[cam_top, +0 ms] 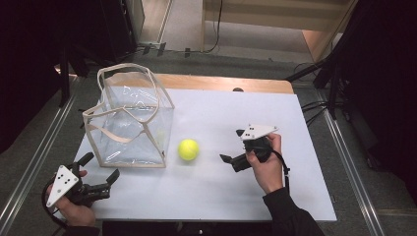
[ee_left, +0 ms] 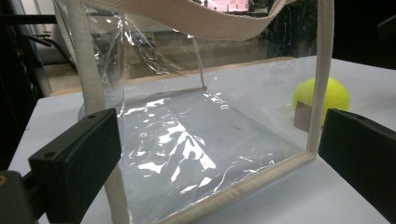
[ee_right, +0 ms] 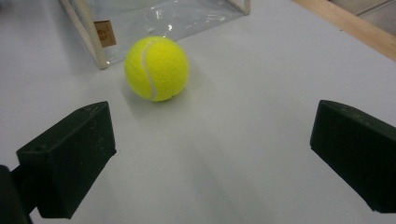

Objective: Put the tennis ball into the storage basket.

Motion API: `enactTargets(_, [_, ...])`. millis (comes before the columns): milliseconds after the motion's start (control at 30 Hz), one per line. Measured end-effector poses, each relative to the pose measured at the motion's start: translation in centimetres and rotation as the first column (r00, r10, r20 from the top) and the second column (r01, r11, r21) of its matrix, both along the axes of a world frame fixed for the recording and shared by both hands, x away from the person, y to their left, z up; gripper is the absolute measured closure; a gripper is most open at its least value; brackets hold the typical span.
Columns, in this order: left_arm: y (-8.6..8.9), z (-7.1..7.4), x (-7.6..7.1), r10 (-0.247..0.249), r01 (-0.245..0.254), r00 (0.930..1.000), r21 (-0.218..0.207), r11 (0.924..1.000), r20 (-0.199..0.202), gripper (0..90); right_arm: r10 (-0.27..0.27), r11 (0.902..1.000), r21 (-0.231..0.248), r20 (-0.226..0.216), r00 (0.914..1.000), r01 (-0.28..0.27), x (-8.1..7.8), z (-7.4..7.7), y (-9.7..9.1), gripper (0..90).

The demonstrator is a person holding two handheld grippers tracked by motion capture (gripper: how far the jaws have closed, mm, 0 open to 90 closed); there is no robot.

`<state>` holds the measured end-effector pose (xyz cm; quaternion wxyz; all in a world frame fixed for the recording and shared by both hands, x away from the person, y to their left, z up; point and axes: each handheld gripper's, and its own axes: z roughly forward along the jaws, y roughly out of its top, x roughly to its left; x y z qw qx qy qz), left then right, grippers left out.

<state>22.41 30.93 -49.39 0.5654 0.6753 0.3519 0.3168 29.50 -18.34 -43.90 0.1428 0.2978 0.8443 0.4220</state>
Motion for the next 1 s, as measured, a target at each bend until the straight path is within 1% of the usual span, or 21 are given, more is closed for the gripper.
enactTargets(100, [-0.1, 0.0, 0.0, -0.002, 0.002, 1.0, 0.001, 1.0, 0.001, 0.0, 0.025, 0.9993, -0.029, -0.015, 0.9996, -0.025, 0.3, -0.1, 0.8, 0.0])
enactTargets(267, [0.0, 0.0, 0.0, -0.003, 0.003, 1.0, 0.001, 1.0, 0.001, 0.0, 0.044, 0.9972, -0.058, -0.034, 0.9985, -0.046, 0.7, -0.2, 2.0, 0.0])
enactTargets(433, [0.0, 0.0, 0.0, -0.005, 0.005, 1.0, -0.001, 1.0, 0.001, 0.0, 0.055, 0.9955, -0.075, -0.046, 0.9974, -0.058, 1.3, -0.1, 2.9, 0.0])
enactTargets(533, [-0.1, 0.0, 0.0, -0.008, 0.008, 1.0, 0.0, 1.0, 0.001, 0.0, 0.053, 0.9952, -0.079, -0.064, 0.9966, -0.058, 1.6, 0.0, 3.4, 0.0])
enactTargets(733, [0.0, 0.0, 0.0, -0.009, 0.009, 1.0, 0.001, 1.0, -0.002, 0.0, 0.075, 0.9919, -0.097, -0.081, 0.9939, -0.083, 2.1, -0.1, 4.6, 0.0])
enactTargets(1000, [0.0, 0.0, 0.1, -0.014, 0.014, 0.9999, 0.001, 0.9999, -0.003, 0.0, 0.11, 0.9822, -0.141, -0.107, 0.9882, -0.124, 2.7, -0.2, 6.3, 0.0])
